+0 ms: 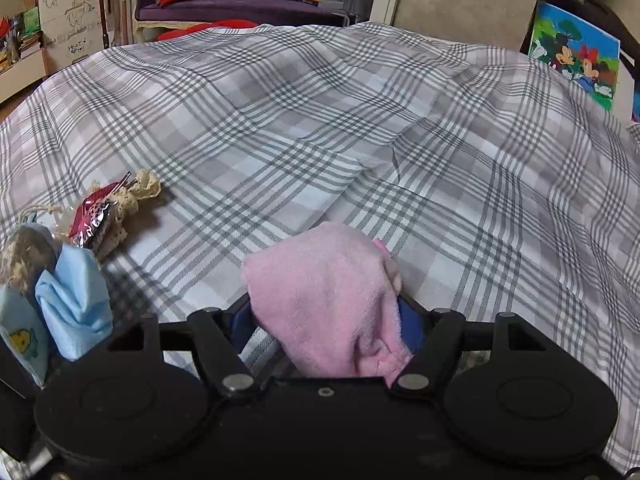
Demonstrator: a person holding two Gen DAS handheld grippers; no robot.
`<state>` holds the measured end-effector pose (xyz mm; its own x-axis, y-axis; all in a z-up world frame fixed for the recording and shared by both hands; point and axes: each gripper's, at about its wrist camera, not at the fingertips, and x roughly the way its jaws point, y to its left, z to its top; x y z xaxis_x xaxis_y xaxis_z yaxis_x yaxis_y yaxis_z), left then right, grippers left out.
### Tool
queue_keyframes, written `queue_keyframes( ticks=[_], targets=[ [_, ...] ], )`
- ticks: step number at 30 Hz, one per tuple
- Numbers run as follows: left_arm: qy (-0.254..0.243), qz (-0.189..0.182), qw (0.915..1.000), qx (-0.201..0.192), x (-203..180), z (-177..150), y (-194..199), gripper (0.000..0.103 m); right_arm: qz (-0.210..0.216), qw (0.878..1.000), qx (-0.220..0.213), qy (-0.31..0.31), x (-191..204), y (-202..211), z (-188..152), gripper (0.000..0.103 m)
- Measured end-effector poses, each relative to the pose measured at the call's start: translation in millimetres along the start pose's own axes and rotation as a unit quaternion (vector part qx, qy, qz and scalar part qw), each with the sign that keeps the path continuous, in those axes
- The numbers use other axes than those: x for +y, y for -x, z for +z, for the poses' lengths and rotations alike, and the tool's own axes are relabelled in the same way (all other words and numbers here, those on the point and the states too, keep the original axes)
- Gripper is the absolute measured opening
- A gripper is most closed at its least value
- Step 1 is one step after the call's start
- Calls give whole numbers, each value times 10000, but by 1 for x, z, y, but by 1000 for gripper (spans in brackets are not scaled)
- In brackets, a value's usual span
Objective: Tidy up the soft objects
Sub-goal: 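Grasp the pink cloth with the right tool while the left tool grasps the blue sachet bag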
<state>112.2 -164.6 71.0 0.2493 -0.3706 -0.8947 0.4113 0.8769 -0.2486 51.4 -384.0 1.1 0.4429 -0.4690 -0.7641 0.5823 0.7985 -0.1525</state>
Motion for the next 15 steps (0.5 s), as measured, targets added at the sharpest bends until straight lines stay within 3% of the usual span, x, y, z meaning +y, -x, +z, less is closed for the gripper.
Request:
queue_keyframes(
  ticks=[8, 15],
  targets=[
    [383, 74, 9990, 227, 1, 49, -41, 95, 155, 9998, -32, -131, -4, -2, -2, 72],
    [766, 180, 9956, 516, 19, 71, -80, 94, 245, 9995, -39, -208, -5, -3, -3, 73]
  ],
)
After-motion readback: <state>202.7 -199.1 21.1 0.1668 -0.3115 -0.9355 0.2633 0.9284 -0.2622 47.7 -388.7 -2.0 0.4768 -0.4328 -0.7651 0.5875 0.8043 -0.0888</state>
